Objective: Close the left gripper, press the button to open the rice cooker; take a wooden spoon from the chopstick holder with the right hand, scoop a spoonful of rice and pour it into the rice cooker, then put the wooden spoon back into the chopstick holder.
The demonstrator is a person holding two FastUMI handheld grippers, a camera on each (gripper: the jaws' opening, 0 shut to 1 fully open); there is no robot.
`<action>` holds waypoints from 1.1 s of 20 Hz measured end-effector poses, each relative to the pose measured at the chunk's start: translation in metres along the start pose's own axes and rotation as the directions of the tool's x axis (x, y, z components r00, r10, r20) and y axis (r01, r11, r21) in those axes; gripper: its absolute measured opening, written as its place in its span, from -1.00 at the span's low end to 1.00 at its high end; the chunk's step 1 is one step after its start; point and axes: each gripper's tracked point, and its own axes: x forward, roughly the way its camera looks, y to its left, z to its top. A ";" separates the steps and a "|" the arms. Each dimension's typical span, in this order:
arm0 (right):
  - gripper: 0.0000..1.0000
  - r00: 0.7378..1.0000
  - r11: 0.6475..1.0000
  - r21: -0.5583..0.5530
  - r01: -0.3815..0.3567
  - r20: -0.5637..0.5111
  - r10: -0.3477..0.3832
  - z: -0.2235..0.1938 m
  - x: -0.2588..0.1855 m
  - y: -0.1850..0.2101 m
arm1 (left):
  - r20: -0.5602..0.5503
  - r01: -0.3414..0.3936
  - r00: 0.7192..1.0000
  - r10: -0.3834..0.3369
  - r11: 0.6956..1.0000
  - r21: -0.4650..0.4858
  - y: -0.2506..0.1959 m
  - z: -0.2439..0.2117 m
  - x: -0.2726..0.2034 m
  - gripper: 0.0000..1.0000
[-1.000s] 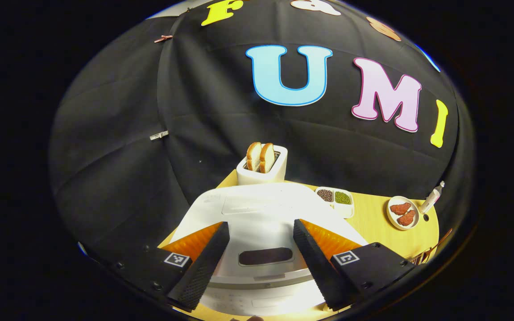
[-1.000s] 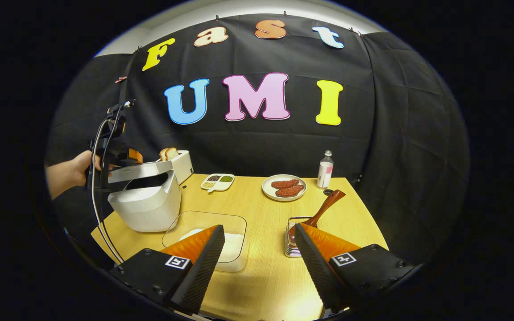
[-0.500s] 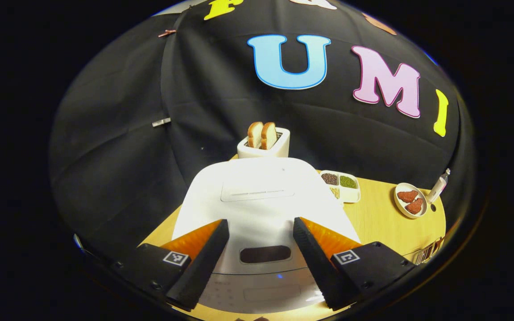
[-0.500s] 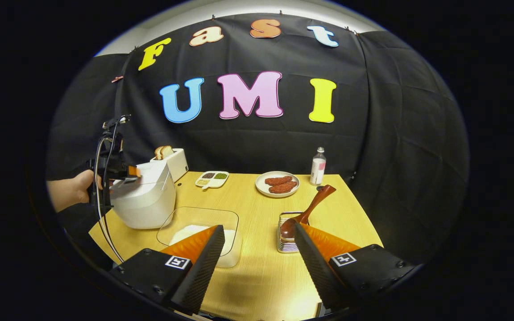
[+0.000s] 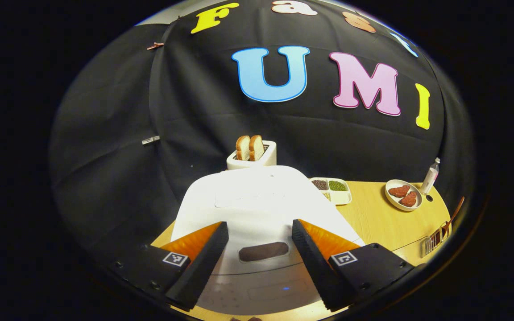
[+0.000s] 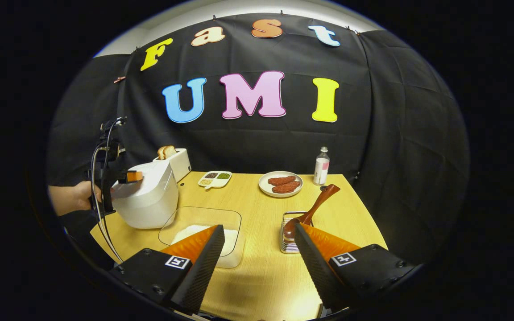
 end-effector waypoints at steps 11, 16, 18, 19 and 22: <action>0.97 0.982 0.998 -0.052 -0.048 0.180 0.056 0.086 0.026 -0.025 | 0.369 0.051 0.927 -0.065 0.998 0.048 -0.065 0.100 -0.188 0.94; 0.97 0.951 0.992 -0.114 0.045 0.308 -0.008 0.139 0.002 -0.046 | 0.375 0.179 0.914 -0.156 0.983 -0.027 -0.098 0.082 -0.262 0.94; 0.97 0.934 0.988 -0.100 0.115 0.350 -0.073 0.145 -0.021 -0.046 | 0.354 0.228 0.912 -0.207 0.973 -0.020 -0.101 0.066 -0.278 0.94; 0.96 0.933 0.987 -0.081 0.141 0.346 -0.105 0.139 -0.035 -0.041 | 0.341 0.228 0.916 -0.211 0.974 -0.009 -0.094 0.059 -0.283 0.94; 0.97 0.930 0.989 -0.014 0.148 0.341 -0.135 0.113 -0.068 -0.013 | 0.330 0.241 0.915 -0.231 0.970 0.010 -0.077 0.040 -0.300 0.95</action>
